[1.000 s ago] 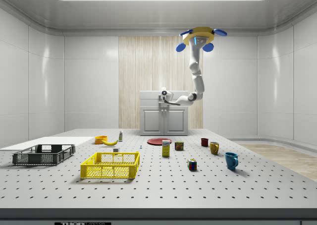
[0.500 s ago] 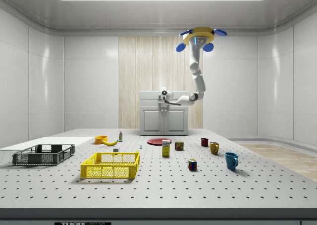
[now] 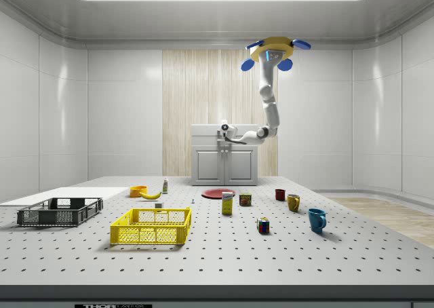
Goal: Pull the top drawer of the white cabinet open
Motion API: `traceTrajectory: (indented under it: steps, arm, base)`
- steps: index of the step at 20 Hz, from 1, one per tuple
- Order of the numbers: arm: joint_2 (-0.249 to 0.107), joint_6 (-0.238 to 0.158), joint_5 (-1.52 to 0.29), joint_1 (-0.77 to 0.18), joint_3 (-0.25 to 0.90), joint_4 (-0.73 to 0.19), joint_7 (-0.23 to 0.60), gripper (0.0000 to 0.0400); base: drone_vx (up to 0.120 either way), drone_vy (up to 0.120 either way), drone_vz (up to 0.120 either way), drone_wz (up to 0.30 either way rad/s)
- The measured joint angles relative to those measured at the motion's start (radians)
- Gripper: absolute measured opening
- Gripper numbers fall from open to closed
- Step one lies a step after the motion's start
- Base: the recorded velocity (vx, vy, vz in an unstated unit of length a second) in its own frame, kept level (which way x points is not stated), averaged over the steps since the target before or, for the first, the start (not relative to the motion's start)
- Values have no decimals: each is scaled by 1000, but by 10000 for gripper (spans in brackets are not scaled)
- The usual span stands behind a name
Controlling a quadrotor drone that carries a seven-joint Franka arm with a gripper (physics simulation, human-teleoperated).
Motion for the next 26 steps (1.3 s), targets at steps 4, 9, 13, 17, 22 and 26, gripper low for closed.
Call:
traceTrajectory:
  steps: [4, 9, 13, 17, 22, 26]
  arm:
    - [18, 17, 3, 2, 12, 19, -5, 300]
    - [28, 26, 5, 3, 18, 29, -7, 161]
    - [31, 28, 5, 2, 21, 32, -9, 126]
    - [27, 25, 5, 1, 20, 29, -8, 112]
    - [0, 1, 2, -5, 5, 1, -8, 114]
    - [-18, -16, 0, -8, -7, -20, -33, 114]
  base:
    - [0, 0, 0, 0]
    - [0, 0, 0, 0]
    - [0, 0, 0, 0]
    - [0, 0, 0, 0]
    - [0, 0, 0, 0]
    - [0, 0, 0, 0]
